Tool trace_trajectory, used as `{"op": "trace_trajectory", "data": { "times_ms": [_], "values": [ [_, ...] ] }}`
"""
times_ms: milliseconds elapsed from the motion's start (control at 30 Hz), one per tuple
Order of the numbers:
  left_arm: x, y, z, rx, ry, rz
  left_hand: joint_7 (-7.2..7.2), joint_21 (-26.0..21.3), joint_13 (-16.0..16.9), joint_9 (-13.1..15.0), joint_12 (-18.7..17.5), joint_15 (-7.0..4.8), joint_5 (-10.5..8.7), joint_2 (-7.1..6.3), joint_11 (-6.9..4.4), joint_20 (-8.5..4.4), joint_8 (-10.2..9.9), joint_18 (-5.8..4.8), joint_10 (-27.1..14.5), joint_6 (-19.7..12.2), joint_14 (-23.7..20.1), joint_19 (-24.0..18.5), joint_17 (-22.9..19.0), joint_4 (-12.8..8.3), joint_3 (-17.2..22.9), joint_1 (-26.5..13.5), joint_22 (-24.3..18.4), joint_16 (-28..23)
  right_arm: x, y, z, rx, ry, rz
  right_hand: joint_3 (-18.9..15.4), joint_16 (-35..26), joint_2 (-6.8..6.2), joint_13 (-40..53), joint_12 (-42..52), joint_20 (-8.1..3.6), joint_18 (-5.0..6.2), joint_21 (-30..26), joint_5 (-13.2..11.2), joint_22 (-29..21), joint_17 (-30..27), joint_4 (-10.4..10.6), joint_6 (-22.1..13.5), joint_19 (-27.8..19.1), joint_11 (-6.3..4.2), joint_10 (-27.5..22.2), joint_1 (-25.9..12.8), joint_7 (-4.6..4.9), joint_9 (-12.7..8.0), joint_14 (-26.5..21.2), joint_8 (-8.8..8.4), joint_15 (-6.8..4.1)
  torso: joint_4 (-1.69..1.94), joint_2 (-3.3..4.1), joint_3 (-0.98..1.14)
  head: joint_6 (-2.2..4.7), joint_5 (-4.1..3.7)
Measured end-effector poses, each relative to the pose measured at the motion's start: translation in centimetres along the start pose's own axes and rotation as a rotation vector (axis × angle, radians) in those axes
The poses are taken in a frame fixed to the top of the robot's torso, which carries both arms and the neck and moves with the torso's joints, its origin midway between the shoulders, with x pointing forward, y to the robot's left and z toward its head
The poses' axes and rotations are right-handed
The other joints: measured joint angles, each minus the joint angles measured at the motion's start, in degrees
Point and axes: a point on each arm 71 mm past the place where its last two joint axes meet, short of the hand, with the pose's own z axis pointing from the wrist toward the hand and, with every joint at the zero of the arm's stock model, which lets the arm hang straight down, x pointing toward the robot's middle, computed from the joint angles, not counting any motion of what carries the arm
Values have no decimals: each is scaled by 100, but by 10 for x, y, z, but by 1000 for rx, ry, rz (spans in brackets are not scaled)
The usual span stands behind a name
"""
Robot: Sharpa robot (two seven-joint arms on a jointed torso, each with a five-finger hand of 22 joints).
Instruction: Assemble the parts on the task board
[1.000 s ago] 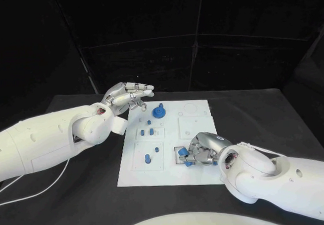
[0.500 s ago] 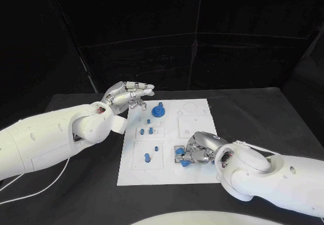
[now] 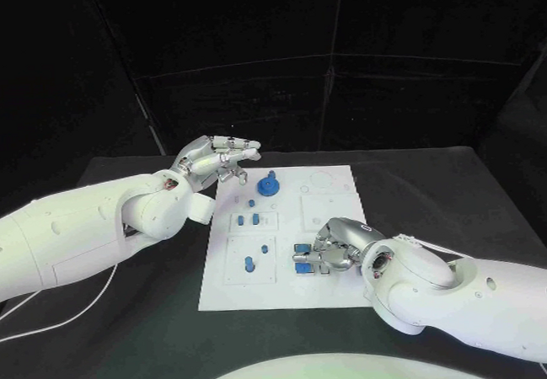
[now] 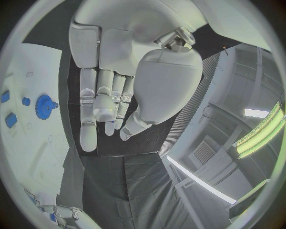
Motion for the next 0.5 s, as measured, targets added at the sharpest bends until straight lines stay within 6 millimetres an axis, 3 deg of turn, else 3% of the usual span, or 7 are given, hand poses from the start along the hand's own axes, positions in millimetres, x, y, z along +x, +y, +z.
{"op": "trace_trajectory", "data": {
  "times_ms": [167,333,500],
  "values": [
    [0,0,0,-1,0,0,0,0,0,0,0,0,0,0,0,0,0,0,0,0,0,0,0,0,0,0,0,0,-1,1,0,-6,-12,-1,0,-29,-12,0,-91,-21,0,-32,5,-55,0,0,-24,-21,0,0,-53,23,8,0,0,0,0,1,4,-5,2],
    [-1,0,0,-1,-1,0,0,0,0,0,0,0,0,0,0,0,0,0,0,0,0,0,0,0,0,0,0,0,-3,0,-1,-12,-28,-5,97,-52,-27,0,-162,-8,-1,-46,163,-105,0,-27,-81,-52,1,0,-64,61,34,0,-33,0,0,-1,4,-14,15],
    [-1,0,0,-2,-2,1,0,0,0,0,0,0,0,0,0,0,0,0,0,0,0,0,0,0,0,0,0,0,-5,-1,-3,-21,-40,-11,228,-51,-102,0,-175,-8,0,-68,320,-109,-1,-114,-90,-52,1,0,336,52,83,0,-33,0,-4,-2,6,-16,19]
  ]
}}
